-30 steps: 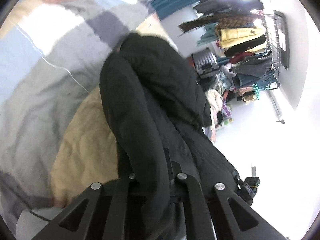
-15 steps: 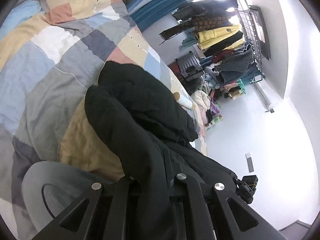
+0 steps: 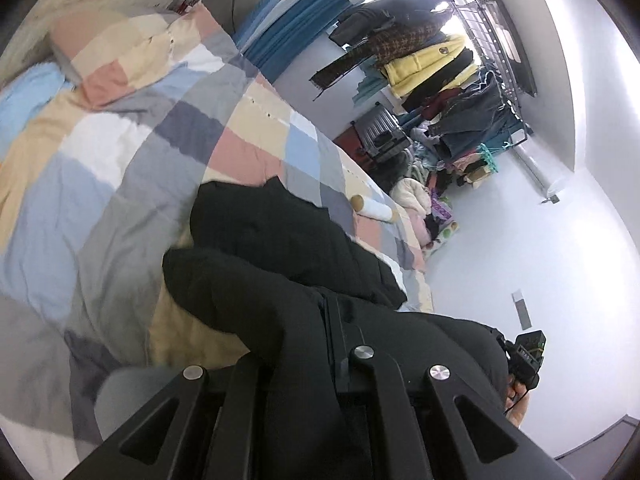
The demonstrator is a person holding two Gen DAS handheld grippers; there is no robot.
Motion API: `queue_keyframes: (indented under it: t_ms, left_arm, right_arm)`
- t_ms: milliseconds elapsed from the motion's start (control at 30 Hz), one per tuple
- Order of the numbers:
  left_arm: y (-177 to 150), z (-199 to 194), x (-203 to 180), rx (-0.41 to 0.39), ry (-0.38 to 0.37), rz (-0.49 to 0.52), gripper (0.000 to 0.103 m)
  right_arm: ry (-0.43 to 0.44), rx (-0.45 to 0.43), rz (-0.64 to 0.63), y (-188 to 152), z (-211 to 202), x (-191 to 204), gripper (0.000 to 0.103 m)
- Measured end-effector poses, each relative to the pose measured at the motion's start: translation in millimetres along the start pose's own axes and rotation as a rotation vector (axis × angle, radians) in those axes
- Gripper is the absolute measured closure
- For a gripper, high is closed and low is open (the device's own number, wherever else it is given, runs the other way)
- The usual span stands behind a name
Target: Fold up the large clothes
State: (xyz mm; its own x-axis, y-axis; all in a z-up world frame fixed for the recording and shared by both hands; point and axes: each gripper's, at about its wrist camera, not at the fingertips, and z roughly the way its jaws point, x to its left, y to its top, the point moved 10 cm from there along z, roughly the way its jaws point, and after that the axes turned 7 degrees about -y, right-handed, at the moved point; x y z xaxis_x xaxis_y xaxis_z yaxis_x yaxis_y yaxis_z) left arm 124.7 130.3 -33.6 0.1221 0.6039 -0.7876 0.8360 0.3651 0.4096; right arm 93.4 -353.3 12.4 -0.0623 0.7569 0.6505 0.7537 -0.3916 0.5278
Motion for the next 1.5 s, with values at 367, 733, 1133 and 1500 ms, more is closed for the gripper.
queue_keyframes:
  t_ms: [367,733,1133,1500]
  left_arm:
    - [110,76,-3,-0.030,0.162,0.057,0.095]
    - [192,185,46,-0.032,0.344,0.029,0.094]
    - [193,282,136,0.050,0.454,-0.008,0.092]
    - [176,274,125,0.074,0.450,-0.011,0.092]
  right_arm:
    - [-0.086,-0.015,0.121,109,86,-41,0.096]
    - [-0.258,-0.057,0.137,173,185,-104,0.095]
    - [-0.401,0.000,0.047,163,286,-176,0.096]
    - [-0.366,0.041,0.144,150,283,-190,0.091]
